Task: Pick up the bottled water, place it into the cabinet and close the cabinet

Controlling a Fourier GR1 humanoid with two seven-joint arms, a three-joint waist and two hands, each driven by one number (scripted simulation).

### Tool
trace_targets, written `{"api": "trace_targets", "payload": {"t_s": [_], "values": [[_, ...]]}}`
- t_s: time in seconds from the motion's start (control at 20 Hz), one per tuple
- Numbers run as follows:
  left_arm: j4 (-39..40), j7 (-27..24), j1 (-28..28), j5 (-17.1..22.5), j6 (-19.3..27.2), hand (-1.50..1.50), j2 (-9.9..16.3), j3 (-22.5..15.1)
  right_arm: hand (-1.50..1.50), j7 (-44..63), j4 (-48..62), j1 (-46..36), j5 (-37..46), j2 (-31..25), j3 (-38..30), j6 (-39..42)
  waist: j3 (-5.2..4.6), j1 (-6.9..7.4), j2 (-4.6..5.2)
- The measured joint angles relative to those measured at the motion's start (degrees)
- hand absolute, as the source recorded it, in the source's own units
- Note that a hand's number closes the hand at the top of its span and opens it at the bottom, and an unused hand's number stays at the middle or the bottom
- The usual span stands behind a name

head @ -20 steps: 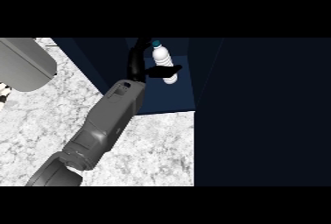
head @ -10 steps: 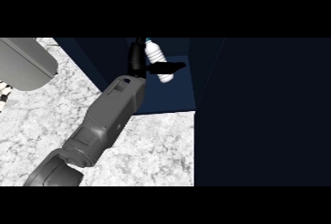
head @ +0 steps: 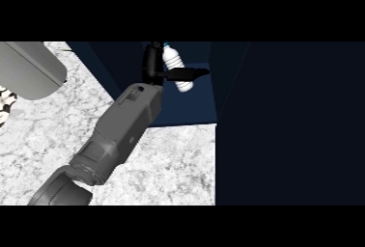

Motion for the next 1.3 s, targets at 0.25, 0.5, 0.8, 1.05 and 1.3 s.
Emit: {"api": "trace_targets", "payload": {"t_s": [0.25, 0.5, 0.8, 1.05, 1.3], "values": [[-5.0, -0.14, 3.31, 4.09, 0.65, -1.5, -0.01, -3.77, -1.5, 0.72, -0.1, -0.05, -0.41, -0.22, -0.71, -0.1, 0.01, 0.18, -0.46], [-13.4, 1.01, 9.73, 8.34, 0.26, -1.5, -0.03, -9.88, -1.5, 2.06, -0.22, -1.03, -0.65, -0.24, -0.51, -1.8, 0.01, 1.41, -0.83], [-27.66, 3.86, 19.92, 10.68, 2.49, -1.5, -0.03, -18.52, -1.5, 2.32, -0.23, -0.44, -0.84, 0.84, -0.55, -2.36, 0.03, 2.94, -1.26], [-39.49, 3.27, 30.66, 10.55, 4.78, -1.5, -0.03, -23.88, -1.5, 2.88, -0.5, -0.46, -1.06, 1.06, -0.27, -3.38, 0.02, 3.82, -1.3], [-51.44, 4.3, 41.22, 9.1, 6.18, 1.5, 1.79, -29.07, -1.5, 2.62, -0.49, -0.49, -1.08, 1.54, -0.2, -3.07, 0.03, 4.16, -1.23]]}}
